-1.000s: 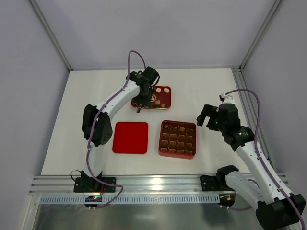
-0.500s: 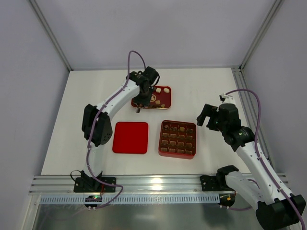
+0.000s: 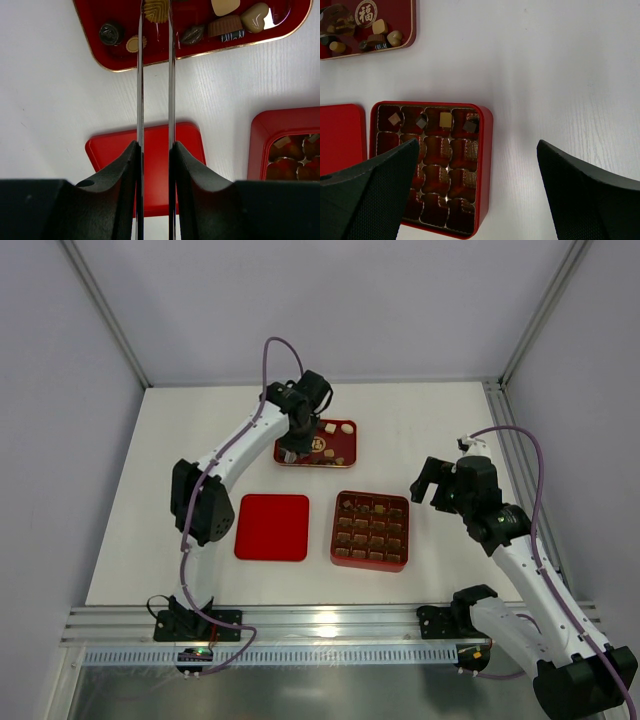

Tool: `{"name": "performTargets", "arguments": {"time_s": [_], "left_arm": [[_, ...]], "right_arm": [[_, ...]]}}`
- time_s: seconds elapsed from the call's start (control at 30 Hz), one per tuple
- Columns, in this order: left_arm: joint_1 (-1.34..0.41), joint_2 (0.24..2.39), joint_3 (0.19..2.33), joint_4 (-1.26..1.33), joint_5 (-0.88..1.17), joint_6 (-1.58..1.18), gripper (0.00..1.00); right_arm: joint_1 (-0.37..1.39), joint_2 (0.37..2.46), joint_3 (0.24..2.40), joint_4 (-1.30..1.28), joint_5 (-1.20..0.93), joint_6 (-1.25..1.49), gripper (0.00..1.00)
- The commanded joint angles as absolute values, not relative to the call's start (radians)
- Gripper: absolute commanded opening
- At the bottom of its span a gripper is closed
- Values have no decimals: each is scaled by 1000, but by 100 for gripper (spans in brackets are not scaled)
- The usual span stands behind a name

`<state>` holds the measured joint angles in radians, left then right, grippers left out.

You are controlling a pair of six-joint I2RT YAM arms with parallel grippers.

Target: Pack the chocolate

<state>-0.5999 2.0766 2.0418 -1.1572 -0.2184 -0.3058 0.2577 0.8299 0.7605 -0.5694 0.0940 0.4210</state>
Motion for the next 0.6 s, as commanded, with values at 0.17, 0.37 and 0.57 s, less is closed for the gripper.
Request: {"name": "performTargets", "arguments": {"time_s": [0.17, 0.37, 0.57], "left_arm": [[-597, 2028, 2098, -1180, -242, -293, 29], [-604, 2016, 2100, -1183, -236, -296, 28], [-632, 1991, 2095, -1189, -239, -305, 28]], "right_arm": [[255, 825, 765, -538, 98, 422, 100], [255, 827, 762, -537, 98, 422, 100], [253, 831, 759, -529, 98, 423, 100]]}}
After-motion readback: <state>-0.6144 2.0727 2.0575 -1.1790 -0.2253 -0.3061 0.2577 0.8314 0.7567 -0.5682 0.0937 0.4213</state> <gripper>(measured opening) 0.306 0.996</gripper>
